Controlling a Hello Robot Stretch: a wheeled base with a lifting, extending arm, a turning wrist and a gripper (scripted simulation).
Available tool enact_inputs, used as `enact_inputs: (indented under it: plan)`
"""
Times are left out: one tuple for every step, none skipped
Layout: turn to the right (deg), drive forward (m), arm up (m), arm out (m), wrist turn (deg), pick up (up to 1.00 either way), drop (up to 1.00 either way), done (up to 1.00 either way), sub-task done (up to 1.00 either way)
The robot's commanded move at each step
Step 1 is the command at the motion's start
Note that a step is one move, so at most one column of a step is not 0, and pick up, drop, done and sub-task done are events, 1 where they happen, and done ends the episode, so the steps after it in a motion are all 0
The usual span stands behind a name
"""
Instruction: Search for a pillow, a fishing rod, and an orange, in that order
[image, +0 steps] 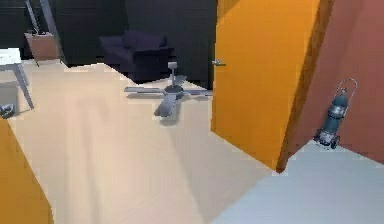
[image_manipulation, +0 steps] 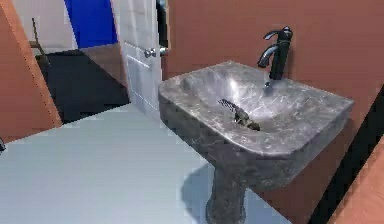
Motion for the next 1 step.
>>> enact_inputs:
  plan:
    - [45.0, 0.0, 0.0, 0.0, 0.0, 0.0, 0.0, 0.0, 0.0]
